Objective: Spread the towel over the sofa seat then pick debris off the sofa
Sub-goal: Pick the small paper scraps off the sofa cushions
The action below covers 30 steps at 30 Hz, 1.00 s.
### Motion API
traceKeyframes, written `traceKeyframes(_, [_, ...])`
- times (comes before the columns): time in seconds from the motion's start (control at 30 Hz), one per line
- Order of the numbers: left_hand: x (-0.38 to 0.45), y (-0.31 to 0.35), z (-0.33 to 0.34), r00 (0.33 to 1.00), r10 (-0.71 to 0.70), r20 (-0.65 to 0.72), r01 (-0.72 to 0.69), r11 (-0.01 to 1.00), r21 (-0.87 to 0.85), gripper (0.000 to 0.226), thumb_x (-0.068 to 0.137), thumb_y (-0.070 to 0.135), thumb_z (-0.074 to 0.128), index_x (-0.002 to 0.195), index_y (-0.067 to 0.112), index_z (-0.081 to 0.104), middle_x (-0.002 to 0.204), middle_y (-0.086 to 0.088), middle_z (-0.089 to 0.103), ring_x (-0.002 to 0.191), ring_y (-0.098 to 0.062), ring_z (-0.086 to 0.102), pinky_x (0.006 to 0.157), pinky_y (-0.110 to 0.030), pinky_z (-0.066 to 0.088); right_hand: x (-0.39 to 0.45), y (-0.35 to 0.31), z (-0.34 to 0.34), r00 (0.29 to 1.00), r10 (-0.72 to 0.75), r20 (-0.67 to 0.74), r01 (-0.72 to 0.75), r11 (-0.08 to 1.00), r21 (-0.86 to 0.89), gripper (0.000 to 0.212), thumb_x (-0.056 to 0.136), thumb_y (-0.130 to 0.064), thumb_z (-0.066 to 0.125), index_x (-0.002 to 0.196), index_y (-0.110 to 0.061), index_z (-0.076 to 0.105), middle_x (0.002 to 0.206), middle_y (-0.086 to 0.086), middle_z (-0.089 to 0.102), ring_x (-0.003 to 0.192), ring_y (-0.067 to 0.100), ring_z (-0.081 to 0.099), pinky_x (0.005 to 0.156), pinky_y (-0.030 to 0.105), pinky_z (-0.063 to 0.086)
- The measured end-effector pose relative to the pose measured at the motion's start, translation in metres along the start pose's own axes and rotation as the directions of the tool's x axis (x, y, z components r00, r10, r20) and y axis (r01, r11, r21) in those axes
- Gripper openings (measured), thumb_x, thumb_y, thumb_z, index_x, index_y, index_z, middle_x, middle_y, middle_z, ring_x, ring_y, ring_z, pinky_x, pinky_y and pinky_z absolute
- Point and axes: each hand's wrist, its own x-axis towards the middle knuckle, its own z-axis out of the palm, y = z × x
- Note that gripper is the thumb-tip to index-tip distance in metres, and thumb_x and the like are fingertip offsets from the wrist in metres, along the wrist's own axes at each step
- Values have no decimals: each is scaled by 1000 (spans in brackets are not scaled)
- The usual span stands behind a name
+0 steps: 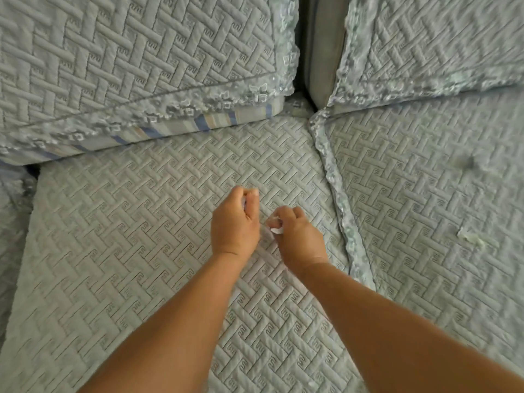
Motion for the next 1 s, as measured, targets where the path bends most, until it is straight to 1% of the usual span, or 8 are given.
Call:
traceKeyframes(0.13, [4,49,-18,998,44,-55,-49,995,-91,29,97,31,40,93,9,59,78,8,58,64,-8,53,55,-18,44,-14,-14,-47,978,104,-183,-75,985,157,20,97,-34,41,107,-20,50,110,1,55,79,24,61,63,34,51])
traceKeyframes(0.27, [-12,116,-30,979,202,-13,-201,966,-164,26,96,29,43,87,11,59,70,11,56,59,-3,49,52,-13,36,-47,-30,-109,920,214,-327,-104,941,322,26,96,-38,39,108,-18,52,112,0,55,86,23,61,72,39,52])
traceKeyframes(0.47, [-67,225,-57,920,391,35,-359,874,-326,29,96,29,43,72,13,49,54,12,45,50,-5,47,51,-9,36,-132,-37,-213,739,417,-529,-150,868,474,21,96,-32,41,107,-18,52,106,-4,49,83,13,46,73,30,37])
traceKeyframes(0.6, [-124,300,-58,827,555,90,-468,769,-437,32,97,27,43,72,9,50,54,11,43,50,-6,42,49,-24,24,-211,-22,-272,522,525,-672,-155,833,531,24,96,-33,41,107,-15,53,110,4,56,85,13,46,78,33,42])
traceKeyframes(0.77, [-218,380,-50,641,758,120,-568,574,-590,33,95,28,41,72,7,49,53,12,39,48,-6,40,49,-21,23,-312,5,-318,176,618,-766,-141,786,602,25,94,-29,46,102,-7,58,101,13,61,91,28,56,78,34,41])
traceKeyframes(0.8, [-265,400,-47,575,800,170,-549,532,-645,31,96,28,41,73,8,49,54,12,39,49,-5,40,50,-21,23,-356,19,-324,60,636,-770,-161,767,621,25,93,-28,47,101,-7,58,100,15,62,90,28,56,77,34,40])
traceKeyframes(0.87, [-298,418,-46,527,828,190,-529,495,-689,30,95,30,41,73,11,46,55,12,39,50,-6,39,53,-23,24,-387,26,-333,-45,630,-775,-147,763,629,22,92,-24,50,100,-6,59,98,15,63,90,29,56,75,29,38])
traceKeyframes(1.0, [-408,439,-40,343,906,247,-470,393,-790,28,94,28,41,73,12,46,55,9,39,50,-9,38,52,-23,25,-482,49,-336,-292,605,-741,-159,733,662,26,89,-28,46,96,-6,58,94,14,62,84,25,57,69,22,36])
